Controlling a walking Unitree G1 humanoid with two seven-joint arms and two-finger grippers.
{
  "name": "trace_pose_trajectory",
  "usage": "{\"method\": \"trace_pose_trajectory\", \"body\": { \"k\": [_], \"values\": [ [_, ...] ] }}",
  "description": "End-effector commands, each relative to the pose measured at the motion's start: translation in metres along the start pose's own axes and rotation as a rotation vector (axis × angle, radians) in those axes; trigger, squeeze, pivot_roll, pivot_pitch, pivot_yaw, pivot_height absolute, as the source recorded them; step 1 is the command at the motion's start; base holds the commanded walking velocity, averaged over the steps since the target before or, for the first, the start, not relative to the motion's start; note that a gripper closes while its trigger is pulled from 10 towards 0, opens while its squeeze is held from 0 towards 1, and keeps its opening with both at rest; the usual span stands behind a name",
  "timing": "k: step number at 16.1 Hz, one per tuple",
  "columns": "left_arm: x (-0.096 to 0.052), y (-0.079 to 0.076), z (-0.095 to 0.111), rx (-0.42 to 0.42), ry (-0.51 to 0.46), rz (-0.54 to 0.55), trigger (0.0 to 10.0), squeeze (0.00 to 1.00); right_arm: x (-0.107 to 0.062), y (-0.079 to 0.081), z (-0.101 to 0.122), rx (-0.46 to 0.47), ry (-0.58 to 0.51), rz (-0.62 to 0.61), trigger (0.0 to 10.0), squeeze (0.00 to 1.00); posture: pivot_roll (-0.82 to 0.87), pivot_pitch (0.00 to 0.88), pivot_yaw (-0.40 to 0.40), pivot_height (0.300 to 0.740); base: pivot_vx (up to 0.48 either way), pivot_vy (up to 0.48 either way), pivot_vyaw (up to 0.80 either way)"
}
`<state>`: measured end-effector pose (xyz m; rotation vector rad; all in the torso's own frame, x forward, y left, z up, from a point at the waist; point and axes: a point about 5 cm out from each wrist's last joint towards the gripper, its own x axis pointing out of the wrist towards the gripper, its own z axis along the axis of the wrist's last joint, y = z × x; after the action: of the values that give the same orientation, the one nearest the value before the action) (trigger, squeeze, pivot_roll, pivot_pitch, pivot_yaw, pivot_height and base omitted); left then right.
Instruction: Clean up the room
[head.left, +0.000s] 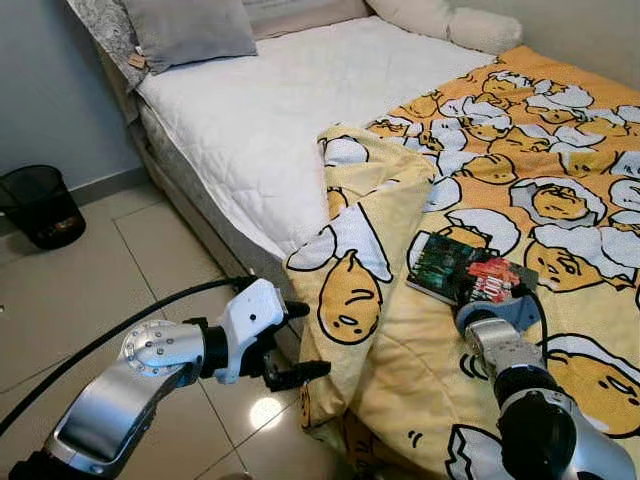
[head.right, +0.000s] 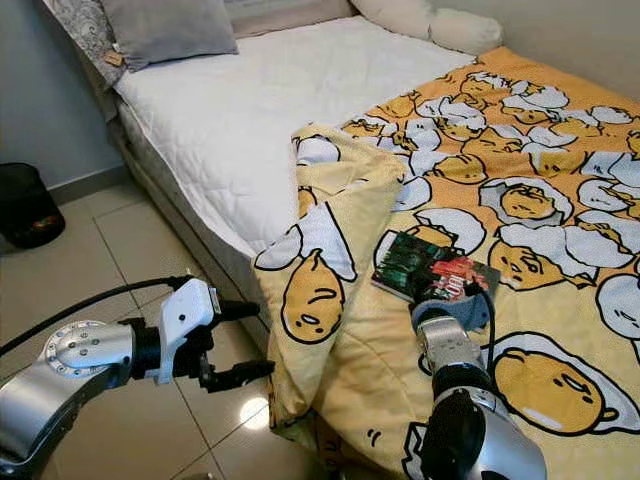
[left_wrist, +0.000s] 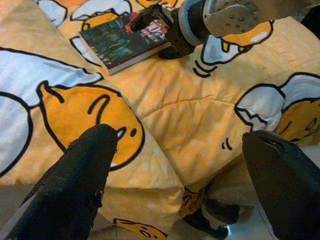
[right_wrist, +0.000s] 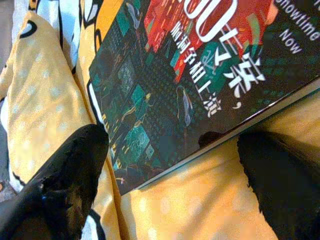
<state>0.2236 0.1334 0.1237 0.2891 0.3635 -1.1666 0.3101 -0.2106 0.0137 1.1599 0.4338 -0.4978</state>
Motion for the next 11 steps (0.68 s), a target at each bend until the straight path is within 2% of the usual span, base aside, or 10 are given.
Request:
{"method": "trace_pose_trajectory", "body": {
  "k": [1, 3, 8, 10, 11],
  "values": [
    [-0.001, -0.003, 0.002, 0.002, 0.003, -0.019, 10.0, 0.79, 0.000, -0.004, 0.005, 0.024, -0.036, -0.016, 10.0, 0.00, 0.01, 0.000, 0.005, 0.740, 0.000, 0.000, 0.00],
    [-0.002, -0.004, 0.003, 0.002, 0.007, -0.027, 10.0, 0.79, 0.000, -0.006, 0.007, 0.049, -0.064, -0.007, 10.0, 0.00, 0.02, 0.000, 0.010, 0.740, 0.000, 0.000, 0.00],
    [-0.003, -0.008, 0.003, -0.001, 0.021, -0.038, 10.0, 0.79, 0.001, -0.004, 0.004, 0.034, -0.063, -0.005, 10.0, 0.00, 0.04, 0.000, 0.009, 0.740, 0.000, 0.000, 0.00],
    [-0.003, -0.009, 0.004, -0.004, 0.022, -0.031, 10.0, 0.79, 0.002, 0.003, 0.008, 0.064, -0.083, 0.018, 10.0, 0.00, 0.04, 0.000, 0.005, 0.740, 0.000, 0.000, 0.00],
    [-0.003, -0.010, 0.004, -0.007, 0.018, -0.026, 10.0, 0.79, 0.002, 0.012, 0.015, 0.116, -0.118, 0.057, 10.0, 0.00, 0.04, 0.000, 0.002, 0.740, 0.000, 0.000, 0.00]
  ]
}}
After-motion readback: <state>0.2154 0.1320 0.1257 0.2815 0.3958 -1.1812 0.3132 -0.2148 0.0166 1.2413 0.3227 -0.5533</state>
